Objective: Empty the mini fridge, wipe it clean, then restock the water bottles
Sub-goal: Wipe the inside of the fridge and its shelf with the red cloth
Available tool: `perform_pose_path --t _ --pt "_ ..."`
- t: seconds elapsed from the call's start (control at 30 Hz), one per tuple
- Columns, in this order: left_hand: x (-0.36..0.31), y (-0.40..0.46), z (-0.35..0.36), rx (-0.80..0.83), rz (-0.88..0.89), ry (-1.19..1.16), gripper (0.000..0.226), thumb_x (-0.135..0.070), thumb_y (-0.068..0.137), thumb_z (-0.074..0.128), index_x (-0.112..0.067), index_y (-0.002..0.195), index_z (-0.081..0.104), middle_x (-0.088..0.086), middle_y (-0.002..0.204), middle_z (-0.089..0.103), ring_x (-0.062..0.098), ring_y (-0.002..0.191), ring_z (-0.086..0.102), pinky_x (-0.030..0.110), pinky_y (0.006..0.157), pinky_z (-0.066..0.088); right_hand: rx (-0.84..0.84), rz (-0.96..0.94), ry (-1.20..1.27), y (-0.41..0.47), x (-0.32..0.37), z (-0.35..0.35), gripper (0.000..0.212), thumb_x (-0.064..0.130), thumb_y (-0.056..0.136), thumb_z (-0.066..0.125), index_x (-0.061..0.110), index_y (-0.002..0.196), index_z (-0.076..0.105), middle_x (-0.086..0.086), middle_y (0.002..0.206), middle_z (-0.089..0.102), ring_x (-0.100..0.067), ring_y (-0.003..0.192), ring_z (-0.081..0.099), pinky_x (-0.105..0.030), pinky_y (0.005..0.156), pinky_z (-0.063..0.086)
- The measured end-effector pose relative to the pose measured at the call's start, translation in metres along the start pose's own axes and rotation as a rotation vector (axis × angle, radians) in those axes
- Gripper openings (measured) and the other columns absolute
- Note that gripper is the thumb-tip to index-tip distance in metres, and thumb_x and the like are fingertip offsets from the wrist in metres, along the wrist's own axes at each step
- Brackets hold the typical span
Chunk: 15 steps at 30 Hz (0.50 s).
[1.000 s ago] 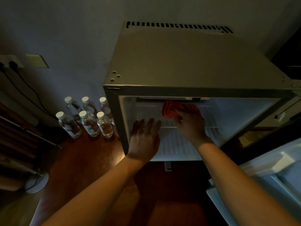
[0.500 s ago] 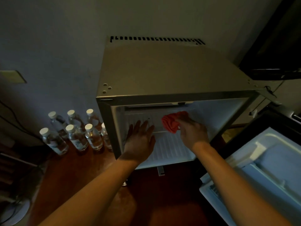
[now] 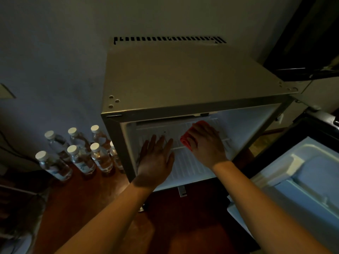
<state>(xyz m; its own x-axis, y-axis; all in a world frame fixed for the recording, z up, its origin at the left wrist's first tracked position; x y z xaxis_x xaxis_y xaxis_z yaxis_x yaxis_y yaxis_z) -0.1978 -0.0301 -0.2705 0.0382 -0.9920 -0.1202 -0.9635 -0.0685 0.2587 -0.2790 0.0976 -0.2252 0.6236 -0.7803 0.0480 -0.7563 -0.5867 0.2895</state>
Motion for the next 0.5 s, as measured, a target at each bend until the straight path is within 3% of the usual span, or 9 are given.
perform_pose_path --t 0.1,0.2,0.3,0.4,0.5 --pt "0.000 0.001 0.002 -0.002 0.006 -0.012 0.056 -0.051 0.098 0.033 -0.025 0.146 0.048 0.008 0.148 0.050 0.033 0.142 0.039 0.049 0.116 0.017 0.035 -0.029 -0.065 0.006 -0.003 0.015 0.031 0.039 0.096 0.045 0.019 0.102 0.067 -0.006 0.121 0.059 -0.035 0.130 0.045 -0.050 0.104 0.038" --pt "0.002 0.002 0.001 0.004 -0.002 -0.026 0.056 -0.052 0.099 0.033 -0.027 0.147 0.046 0.007 0.150 0.048 0.032 0.144 0.036 0.048 0.116 0.016 0.089 0.048 -0.109 0.024 -0.012 0.018 0.045 0.045 0.095 0.031 0.017 0.102 0.065 -0.007 0.119 0.058 -0.034 0.121 0.048 -0.046 0.089 0.043" --pt "0.002 0.002 0.001 -0.001 0.006 -0.040 0.057 -0.053 0.098 0.034 -0.027 0.147 0.045 0.007 0.150 0.048 0.032 0.144 0.036 0.049 0.116 0.019 0.217 0.140 -0.036 0.037 -0.017 0.025 0.069 0.051 0.088 0.017 0.011 0.125 0.060 -0.014 0.129 0.055 -0.042 0.119 0.049 -0.051 0.091 0.045" --pt "0.002 0.002 0.001 -0.005 0.009 -0.029 0.057 -0.054 0.098 0.035 -0.027 0.147 0.046 0.007 0.150 0.048 0.032 0.143 0.037 0.049 0.115 0.020 0.184 0.224 0.068 0.039 -0.026 0.021 0.051 0.038 0.096 0.036 0.016 0.140 0.051 -0.016 0.140 0.050 -0.040 0.127 0.046 -0.048 0.099 0.042" --pt "0.004 0.003 0.003 0.012 0.007 -0.026 0.059 -0.055 0.098 0.031 -0.028 0.148 0.044 0.007 0.151 0.047 0.032 0.143 0.036 0.048 0.115 0.019 0.071 0.208 0.154 0.033 -0.027 0.009 0.029 0.023 0.093 0.057 0.010 0.116 0.067 -0.014 0.128 0.058 -0.035 0.117 0.053 -0.040 0.090 0.046"
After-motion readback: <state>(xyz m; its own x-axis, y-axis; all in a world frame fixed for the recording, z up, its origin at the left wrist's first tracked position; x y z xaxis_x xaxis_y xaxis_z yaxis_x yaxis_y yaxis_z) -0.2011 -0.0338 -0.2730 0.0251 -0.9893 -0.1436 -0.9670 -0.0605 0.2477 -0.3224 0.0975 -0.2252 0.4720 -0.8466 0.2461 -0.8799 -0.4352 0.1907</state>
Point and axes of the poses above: each hand's wrist, its own y-axis towards the middle knuckle, its own z-axis out of the palm, x = y × z, the point moved 10 cm from there along y, towards the middle knuckle
